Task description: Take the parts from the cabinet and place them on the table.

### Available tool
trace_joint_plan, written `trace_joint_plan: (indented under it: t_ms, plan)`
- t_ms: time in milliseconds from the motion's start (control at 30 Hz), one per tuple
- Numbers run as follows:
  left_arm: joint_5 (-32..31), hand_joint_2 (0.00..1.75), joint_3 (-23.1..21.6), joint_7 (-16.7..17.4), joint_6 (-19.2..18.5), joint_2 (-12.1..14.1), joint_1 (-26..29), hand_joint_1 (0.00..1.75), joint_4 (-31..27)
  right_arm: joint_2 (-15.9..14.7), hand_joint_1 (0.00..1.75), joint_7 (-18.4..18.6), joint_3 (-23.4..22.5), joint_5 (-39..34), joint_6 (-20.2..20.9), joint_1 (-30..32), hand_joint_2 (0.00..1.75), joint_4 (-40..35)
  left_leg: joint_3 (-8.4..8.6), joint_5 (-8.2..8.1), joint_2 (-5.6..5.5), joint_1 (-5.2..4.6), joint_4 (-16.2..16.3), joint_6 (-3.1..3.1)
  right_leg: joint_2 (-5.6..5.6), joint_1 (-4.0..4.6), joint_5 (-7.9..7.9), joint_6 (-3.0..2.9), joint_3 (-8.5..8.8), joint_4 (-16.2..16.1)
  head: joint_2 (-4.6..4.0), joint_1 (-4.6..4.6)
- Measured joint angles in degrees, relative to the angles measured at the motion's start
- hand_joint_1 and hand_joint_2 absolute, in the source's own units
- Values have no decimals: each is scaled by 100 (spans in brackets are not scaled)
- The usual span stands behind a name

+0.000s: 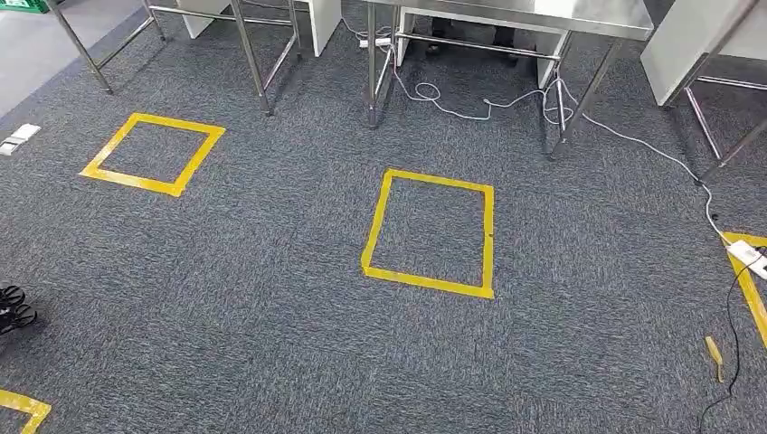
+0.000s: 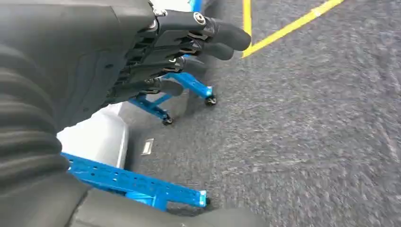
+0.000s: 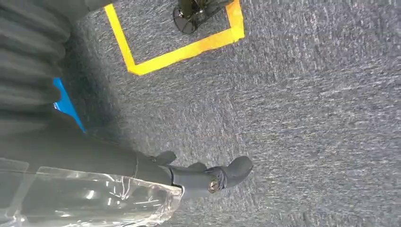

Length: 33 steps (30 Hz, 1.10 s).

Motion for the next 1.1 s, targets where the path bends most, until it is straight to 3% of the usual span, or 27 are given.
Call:
trace_joint_plan:
  t_ms: [200, 433, 633, 1100]
  plan:
    - [160, 0, 2, -349, -708, -26, -9, 0, 17, -24, 0, -405, -4, -190, 352, 3, 0, 2, -1, 0, 0, -2, 0, 0, 0, -2, 2, 3, 8, -4, 0, 0]
    - [234, 0, 26, -350, -1033, -105, -6, 0, 42, -18, 0, -631, -50, -319, 620, 4, 0, 2, -1, 1, 1, -2, 0, 1, 0, -2, 3, 4, 38, -3, 0, 0]
    - [275, 0, 83, -129, -1180, -227, -11, 0, 48, -9, 0, -669, -59, -326, 795, -16, 0, 11, 1, 1, 0, -2, 0, 1, 0, -2, 3, 4, 22, -4, 0, 0]
    - [387, 0, 247, -17, -1221, -332, -26, 0, 48, -9, 0, -734, -203, -544, 1071, -37, 0, 11, -2, -6, 0, -25, 17, 7, 0, -4, 15, 14, 26, -20, 0, 0]
